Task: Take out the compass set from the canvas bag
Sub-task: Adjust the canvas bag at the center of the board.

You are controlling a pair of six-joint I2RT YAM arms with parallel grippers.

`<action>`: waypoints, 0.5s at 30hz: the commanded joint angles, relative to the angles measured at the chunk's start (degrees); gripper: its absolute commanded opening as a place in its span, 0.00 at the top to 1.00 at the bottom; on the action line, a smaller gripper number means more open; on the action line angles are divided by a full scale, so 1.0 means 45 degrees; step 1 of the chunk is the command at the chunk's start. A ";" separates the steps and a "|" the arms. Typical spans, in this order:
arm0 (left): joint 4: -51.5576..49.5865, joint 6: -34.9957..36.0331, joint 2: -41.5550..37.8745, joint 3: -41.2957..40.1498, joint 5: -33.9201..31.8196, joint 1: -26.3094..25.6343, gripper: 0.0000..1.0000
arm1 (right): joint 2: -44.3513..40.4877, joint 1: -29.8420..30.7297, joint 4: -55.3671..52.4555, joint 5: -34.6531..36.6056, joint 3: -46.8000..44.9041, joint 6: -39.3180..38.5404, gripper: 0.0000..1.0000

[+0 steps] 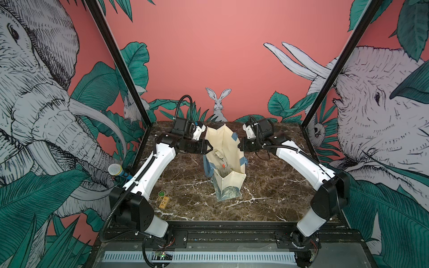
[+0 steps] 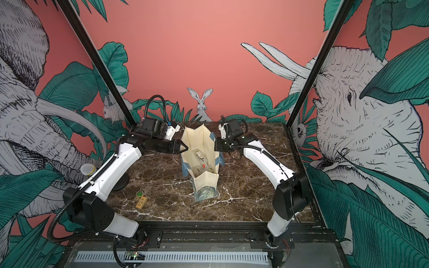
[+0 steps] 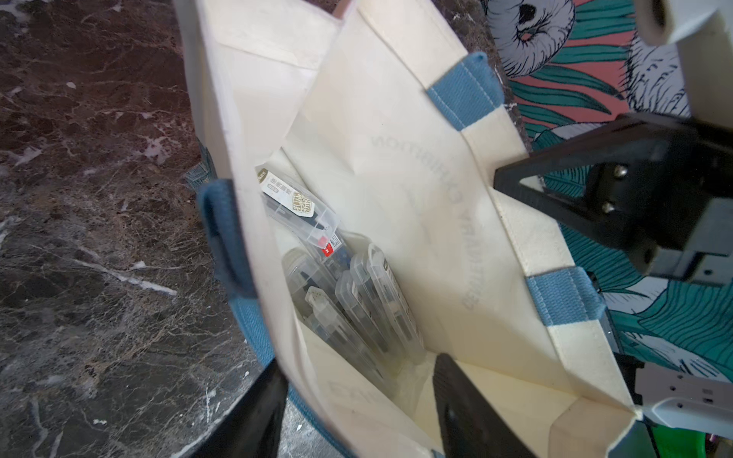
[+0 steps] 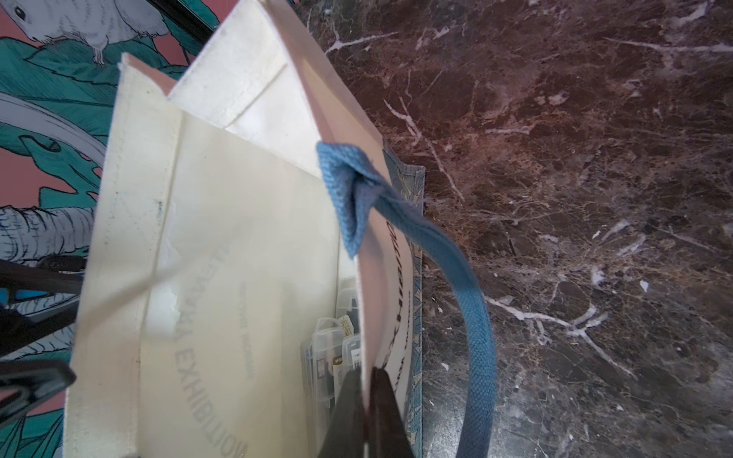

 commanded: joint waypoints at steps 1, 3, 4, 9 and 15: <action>-0.1126 -0.0370 0.0217 0.0391 -0.0876 -0.0300 0.38 | -0.0638 0.0222 0.0844 0.0306 -0.0132 0.0277 1.00; -0.1457 -0.0422 0.0668 0.0669 -0.0934 -0.0320 0.42 | -0.0640 0.0263 0.0914 0.0389 -0.0268 0.0330 1.00; -0.1650 -0.0431 0.0840 0.0800 -0.0994 -0.0320 0.47 | -0.0955 0.0282 0.0953 0.0408 -0.0359 0.0350 1.00; -0.2095 -0.0378 0.1039 0.1176 -0.1452 -0.0397 0.82 | -0.1518 0.0322 0.1120 0.0578 -0.0823 0.0399 1.00; -0.1836 -0.0291 0.0819 0.1485 -0.1675 -0.0419 1.00 | -0.2179 0.0322 0.1169 0.0664 -0.1401 0.0438 1.00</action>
